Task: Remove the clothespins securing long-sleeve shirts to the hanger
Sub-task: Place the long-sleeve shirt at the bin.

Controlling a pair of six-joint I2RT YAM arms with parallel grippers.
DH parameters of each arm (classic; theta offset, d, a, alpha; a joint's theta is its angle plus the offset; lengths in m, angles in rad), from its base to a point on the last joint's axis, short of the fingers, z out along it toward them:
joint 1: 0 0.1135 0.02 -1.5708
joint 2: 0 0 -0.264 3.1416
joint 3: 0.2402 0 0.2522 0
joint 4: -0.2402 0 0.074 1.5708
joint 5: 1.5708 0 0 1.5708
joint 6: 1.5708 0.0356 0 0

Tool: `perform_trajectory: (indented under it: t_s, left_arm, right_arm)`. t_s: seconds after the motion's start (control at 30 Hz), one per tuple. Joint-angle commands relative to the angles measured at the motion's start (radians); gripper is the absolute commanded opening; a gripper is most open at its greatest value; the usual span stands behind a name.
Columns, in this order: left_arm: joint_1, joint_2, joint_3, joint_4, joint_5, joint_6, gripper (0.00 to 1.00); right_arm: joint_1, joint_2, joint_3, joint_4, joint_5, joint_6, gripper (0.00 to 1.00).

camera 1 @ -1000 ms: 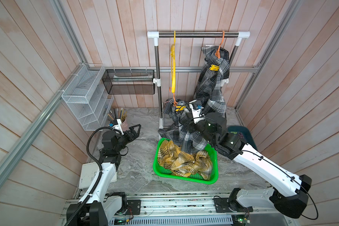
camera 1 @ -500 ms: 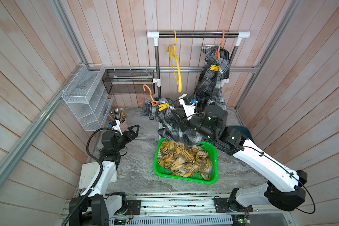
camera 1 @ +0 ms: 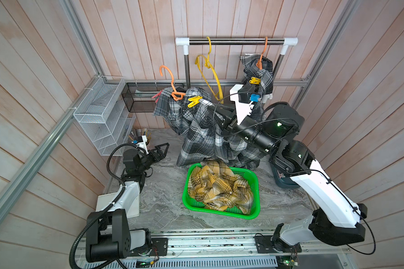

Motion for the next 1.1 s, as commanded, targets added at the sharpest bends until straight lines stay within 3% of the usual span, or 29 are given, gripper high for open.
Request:
perform_trajectory:
  t_s: [0.0,0.17,0.27,0.33,0.47,0.63,0.7,0.87,1.07]
  left_arm:
    - [-0.013,0.064,0.08,0.136,0.063,0.019,1.0]
    - [-0.062,0.185,0.206,0.137,0.075,0.043,1.0]
    - [-0.082,0.219,0.245,0.178,0.103,0.024,0.92]
    - [-0.099,0.226,0.268,0.193,0.134,0.01,0.77]
    - [-0.155,0.191,0.307,0.172,0.177,0.003,0.56]
    - [-0.255,0.109,0.34,0.134,0.182,-0.01,0.14]
    - [-0.281,0.077,0.354,0.107,0.171,-0.004,0.03]
    - [-0.307,0.009,0.365,0.101,0.151,-0.03,0.0]
    - [-0.358,-0.053,0.368,0.076,0.137,-0.056,0.0]
  right_arm:
    - [0.005,0.019,0.085,0.079,-0.087,-0.008,0.0]
    - [0.005,0.058,0.156,0.077,-0.105,-0.005,0.0]
    - [0.005,0.07,0.168,0.083,-0.104,-0.004,0.0]
    - [0.005,0.074,0.169,0.107,-0.094,-0.012,0.0]
    - [0.004,0.119,0.226,0.132,-0.069,-0.024,0.0]
    - [0.003,0.192,0.338,0.144,-0.051,-0.039,0.0]
    - [0.0,0.218,0.377,0.149,-0.05,-0.043,0.0]
    - [-0.008,0.244,0.417,0.165,-0.053,-0.029,0.0]
    - [-0.011,0.181,0.313,0.199,-0.053,-0.013,0.0]
